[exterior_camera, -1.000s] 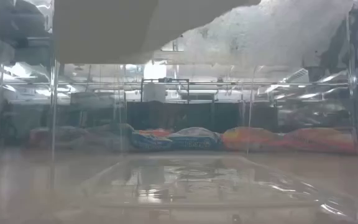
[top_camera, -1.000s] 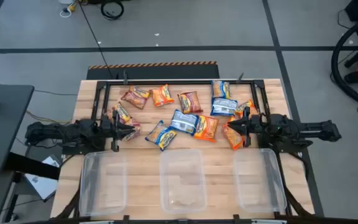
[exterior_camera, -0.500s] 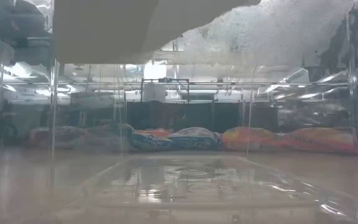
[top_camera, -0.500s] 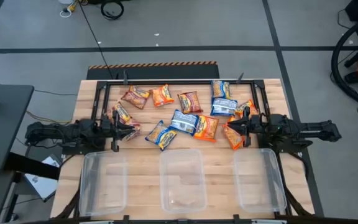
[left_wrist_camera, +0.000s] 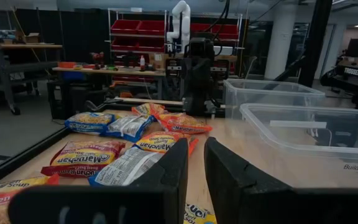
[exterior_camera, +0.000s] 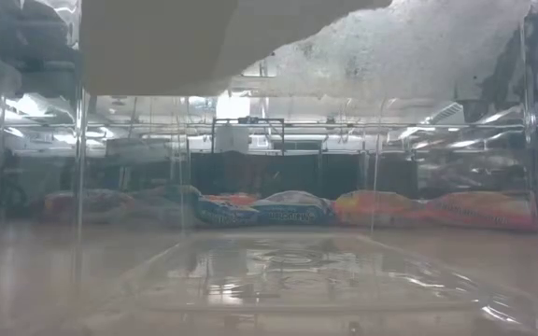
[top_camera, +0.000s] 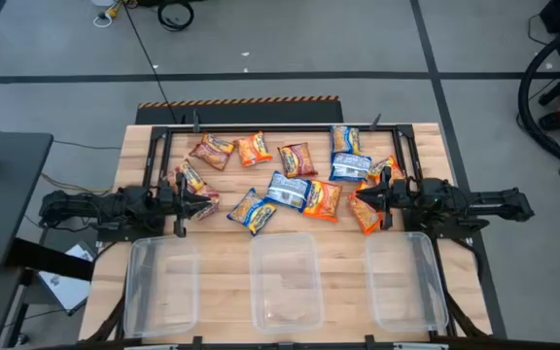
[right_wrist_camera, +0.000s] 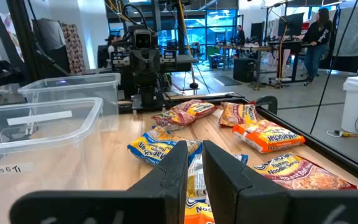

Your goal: Sort Maruchan noodles

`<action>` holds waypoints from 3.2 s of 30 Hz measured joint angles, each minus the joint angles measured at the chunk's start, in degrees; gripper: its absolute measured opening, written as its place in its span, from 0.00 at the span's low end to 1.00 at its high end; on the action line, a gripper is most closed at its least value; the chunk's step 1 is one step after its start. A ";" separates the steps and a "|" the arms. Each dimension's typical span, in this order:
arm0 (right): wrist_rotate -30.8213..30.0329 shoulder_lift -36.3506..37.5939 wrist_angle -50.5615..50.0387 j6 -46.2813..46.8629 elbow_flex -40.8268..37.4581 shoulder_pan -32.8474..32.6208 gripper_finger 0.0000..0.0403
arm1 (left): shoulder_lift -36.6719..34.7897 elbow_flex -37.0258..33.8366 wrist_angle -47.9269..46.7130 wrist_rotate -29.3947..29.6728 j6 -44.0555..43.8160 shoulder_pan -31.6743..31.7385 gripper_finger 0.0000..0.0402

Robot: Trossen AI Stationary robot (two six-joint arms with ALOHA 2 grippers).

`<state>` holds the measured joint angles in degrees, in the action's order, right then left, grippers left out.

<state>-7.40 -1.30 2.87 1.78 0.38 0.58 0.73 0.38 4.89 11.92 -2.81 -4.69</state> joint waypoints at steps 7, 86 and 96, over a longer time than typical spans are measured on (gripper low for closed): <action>0.00 0.01 0.00 0.00 0.00 -0.01 0.14 | 0.00 -0.01 -0.01 0.02 -0.02 0.00 0.14; 7.19 -100.06 -70.34 -40.81 64.32 27.23 0.58 | 0.02 -0.01 5.63 4.93 -27.08 -0.01 0.14; 15.05 -101.55 -75.40 -40.02 64.28 26.26 0.58 | 0.00 0.00 8.20 7.15 -32.96 0.02 0.14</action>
<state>7.65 -102.84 -72.52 -38.24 64.66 26.84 0.73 0.38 13.09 19.07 -35.77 -4.67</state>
